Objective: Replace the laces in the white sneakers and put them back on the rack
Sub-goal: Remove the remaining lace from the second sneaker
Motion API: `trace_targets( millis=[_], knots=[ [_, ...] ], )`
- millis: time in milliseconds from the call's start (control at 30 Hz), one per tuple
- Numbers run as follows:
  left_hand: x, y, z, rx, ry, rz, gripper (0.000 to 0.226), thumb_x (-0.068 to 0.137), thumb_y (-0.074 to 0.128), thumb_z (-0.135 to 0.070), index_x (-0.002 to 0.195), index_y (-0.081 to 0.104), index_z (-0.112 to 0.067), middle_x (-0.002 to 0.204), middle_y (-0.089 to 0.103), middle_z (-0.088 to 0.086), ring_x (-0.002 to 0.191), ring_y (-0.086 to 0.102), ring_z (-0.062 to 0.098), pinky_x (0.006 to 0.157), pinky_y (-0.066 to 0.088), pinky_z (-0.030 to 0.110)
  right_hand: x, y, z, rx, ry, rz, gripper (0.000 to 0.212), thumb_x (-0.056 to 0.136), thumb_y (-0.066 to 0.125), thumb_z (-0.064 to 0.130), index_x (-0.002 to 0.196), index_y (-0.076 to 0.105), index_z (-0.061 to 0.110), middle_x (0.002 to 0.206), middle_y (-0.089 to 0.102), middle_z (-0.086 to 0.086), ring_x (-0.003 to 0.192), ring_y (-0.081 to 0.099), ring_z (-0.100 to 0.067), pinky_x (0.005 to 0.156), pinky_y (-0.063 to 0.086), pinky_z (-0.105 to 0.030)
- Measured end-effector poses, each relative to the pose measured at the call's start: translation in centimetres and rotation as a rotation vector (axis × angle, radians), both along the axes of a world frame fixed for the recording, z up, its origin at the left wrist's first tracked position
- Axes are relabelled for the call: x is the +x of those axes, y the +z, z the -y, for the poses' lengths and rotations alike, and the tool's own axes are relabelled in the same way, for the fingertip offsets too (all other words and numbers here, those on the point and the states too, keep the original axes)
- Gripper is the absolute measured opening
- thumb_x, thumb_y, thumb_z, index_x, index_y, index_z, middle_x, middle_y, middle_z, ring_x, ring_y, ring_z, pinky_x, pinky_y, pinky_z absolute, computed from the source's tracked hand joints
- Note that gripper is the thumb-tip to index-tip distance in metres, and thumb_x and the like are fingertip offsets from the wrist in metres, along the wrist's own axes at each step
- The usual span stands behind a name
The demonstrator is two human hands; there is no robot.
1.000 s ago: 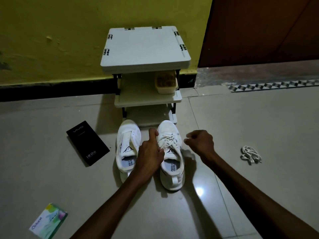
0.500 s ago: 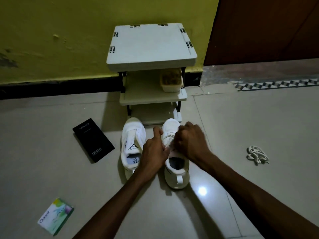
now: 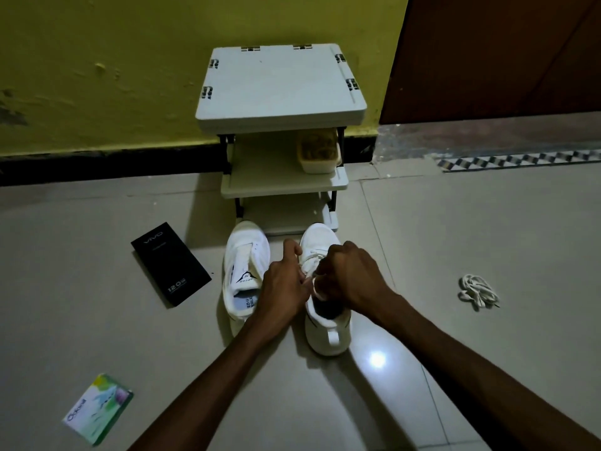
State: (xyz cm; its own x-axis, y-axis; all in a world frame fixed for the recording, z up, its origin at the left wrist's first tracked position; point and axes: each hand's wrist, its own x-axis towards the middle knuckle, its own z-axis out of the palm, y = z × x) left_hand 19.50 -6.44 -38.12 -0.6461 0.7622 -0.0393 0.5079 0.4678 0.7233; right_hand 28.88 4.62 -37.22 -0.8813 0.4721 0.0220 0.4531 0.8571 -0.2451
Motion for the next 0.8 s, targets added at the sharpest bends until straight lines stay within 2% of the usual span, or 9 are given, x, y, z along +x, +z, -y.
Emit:
trace_targets(
  millis=[100, 200, 300, 367, 467, 567, 667, 733, 800],
  knots=[
    [0.0, 0.2, 0.1, -0.004, -0.01, 0.007, 0.043, 0.087, 0.068, -0.033, 0.114, 0.038, -0.019, 0.076, 0.065, 0.003, 0.075, 0.064, 0.023, 0.071, 0.053, 0.04, -0.7, -0.1, 0.8, 0.088, -0.025, 0.05, 0.027, 0.089, 0.06, 0.032, 0.1, 0.069, 0.009, 0.099, 0.063, -0.009, 0.094, 0.056, -0.026, 0.072, 0.039, -0.029],
    [0.0, 0.3, 0.1, -0.027, -0.013, 0.015, 0.041, 0.087, 0.067, -0.033, 0.112, 0.037, -0.02, 0.078, 0.064, 0.003, 0.077, 0.064, 0.024, 0.072, 0.052, 0.038, -0.9, 0.3, 0.4, 0.09, -0.057, 0.006, 0.026, 0.089, 0.06, 0.028, 0.095, 0.069, 0.004, 0.096, 0.064, -0.012, 0.091, 0.057, -0.026, 0.071, 0.035, -0.027],
    [-0.2, -0.1, 0.0, -0.052, -0.011, -0.014, 0.039, 0.084, 0.066, -0.018, 0.109, 0.037, -0.022, 0.082, 0.066, 0.006, 0.078, 0.065, 0.025, 0.074, 0.055, 0.042, -0.4, 1.1, -1.7, 0.146, -0.144, -0.18, 0.018, 0.085, 0.067, 0.021, 0.083, 0.073, 0.004, 0.083, 0.064, -0.01, 0.082, 0.055, -0.025, 0.067, 0.044, -0.03],
    [-0.3, -0.3, 0.0, -0.063, -0.015, -0.026, 0.04, 0.082, 0.066, -0.015, 0.108, 0.036, -0.024, 0.082, 0.067, 0.005, 0.078, 0.065, 0.025, 0.073, 0.055, 0.042, 0.4, 1.5, -3.2, 0.104, -0.291, -0.366, 0.02, 0.083, 0.067, 0.02, 0.068, 0.068, 0.007, 0.069, 0.057, -0.006, 0.073, 0.051, -0.024, 0.06, 0.037, -0.029],
    [-0.4, -0.5, 0.0, -0.063, -0.027, -0.022, 0.038, 0.082, 0.064, -0.015, 0.109, 0.038, -0.023, 0.081, 0.067, 0.005, 0.079, 0.065, 0.025, 0.072, 0.055, 0.041, 1.5, 1.8, -4.6, 0.081, -0.445, -0.481, 0.025, 0.087, 0.061, 0.022, 0.066, 0.063, 0.008, 0.068, 0.055, -0.006, 0.07, 0.049, -0.024, 0.06, 0.032, -0.03],
    [-0.5, -0.7, -0.1, -0.092, 0.026, -0.018, 0.038, 0.081, 0.069, -0.025, 0.112, 0.048, -0.022, 0.085, 0.07, 0.003, 0.085, 0.066, 0.023, 0.076, 0.055, 0.039, 1.6, 2.8, -5.3, -0.007, -0.384, -0.312, 0.025, 0.09, 0.064, 0.024, 0.073, 0.07, 0.007, 0.069, 0.066, -0.01, 0.07, 0.06, -0.027, 0.061, 0.03, -0.026],
    [0.0, -1.0, 0.0, -0.084, 0.169, 0.049, 0.032, 0.076, 0.074, -0.034, 0.102, 0.062, -0.021, 0.085, 0.072, -0.003, 0.085, 0.068, 0.017, 0.078, 0.055, 0.032, 1.0, 3.0, -4.4, -0.212, -0.237, -0.042, 0.01, 0.087, 0.067, 0.012, 0.091, 0.075, 0.011, 0.089, 0.073, -0.01, 0.082, 0.067, -0.024, 0.067, 0.043, -0.025],
    [0.4, -1.1, 0.0, -0.041, 0.248, 0.12, 0.029, 0.072, 0.078, -0.037, 0.093, 0.067, -0.02, 0.08, 0.073, -0.005, 0.082, 0.067, 0.015, 0.076, 0.055, 0.031, 0.7, 2.9, -3.2, -0.299, -0.128, 0.038, 0.032, 0.08, 0.06, -0.003, 0.105, 0.074, 0.012, 0.105, 0.072, -0.008, 0.095, 0.066, -0.023, 0.078, 0.052, -0.029],
    [0.6, -1.1, 0.0, -0.015, 0.299, 0.188, 0.027, 0.071, 0.081, -0.036, 0.09, 0.071, -0.019, 0.078, 0.073, -0.004, 0.079, 0.067, 0.014, 0.075, 0.055, 0.029, 0.3, 2.4, -2.3, -0.299, -0.075, 0.08, 0.034, 0.081, 0.058, -0.001, 0.108, 0.074, 0.014, 0.108, 0.069, -0.007, 0.097, 0.064, -0.023, 0.082, 0.052, -0.03]
  ],
)
